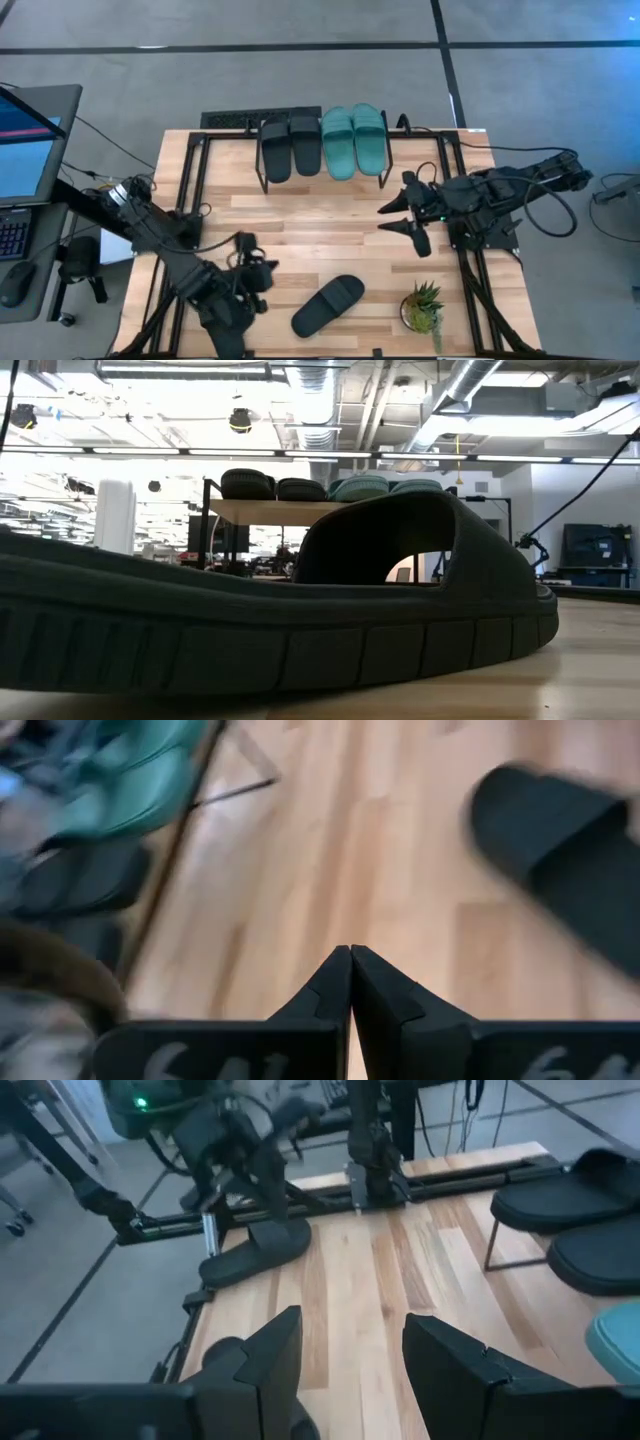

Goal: Pick and place slides into the shelf
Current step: Put the black slipper under the shelf

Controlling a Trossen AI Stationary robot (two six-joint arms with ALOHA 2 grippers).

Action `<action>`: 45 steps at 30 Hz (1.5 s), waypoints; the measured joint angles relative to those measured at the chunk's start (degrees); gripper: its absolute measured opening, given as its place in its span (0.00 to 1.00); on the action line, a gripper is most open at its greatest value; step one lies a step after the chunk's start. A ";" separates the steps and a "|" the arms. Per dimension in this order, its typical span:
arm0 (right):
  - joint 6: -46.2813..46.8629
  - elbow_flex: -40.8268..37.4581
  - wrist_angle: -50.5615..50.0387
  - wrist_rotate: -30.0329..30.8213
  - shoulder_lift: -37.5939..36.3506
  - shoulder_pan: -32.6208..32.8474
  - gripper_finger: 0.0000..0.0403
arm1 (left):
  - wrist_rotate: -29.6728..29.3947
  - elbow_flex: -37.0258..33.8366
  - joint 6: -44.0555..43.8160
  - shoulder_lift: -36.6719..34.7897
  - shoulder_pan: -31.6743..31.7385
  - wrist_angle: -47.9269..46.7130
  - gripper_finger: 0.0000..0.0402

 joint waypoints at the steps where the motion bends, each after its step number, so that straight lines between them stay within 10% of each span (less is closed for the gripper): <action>1: -0.44 0.00 -0.33 -0.03 -0.34 0.00 0.40 | 1.01 -0.51 3.69 0.00 0.63 4.32 0.00; 13: -2.63 0.00 -3.59 -1.23 -9.23 3.48 0.40 | 15.38 -2.02 33.30 6.73 8.18 26.75 0.00; 20: 1.27 0.00 -9.35 3.83 -10.92 9.21 0.40 | 21.08 -2.02 34.74 10.05 10.09 32.46 0.00; 45: 3.22 0.00 -14.85 9.89 -10.58 17.25 0.40 | 39.47 3.87 -38.22 6.47 -10.64 -1.03 0.00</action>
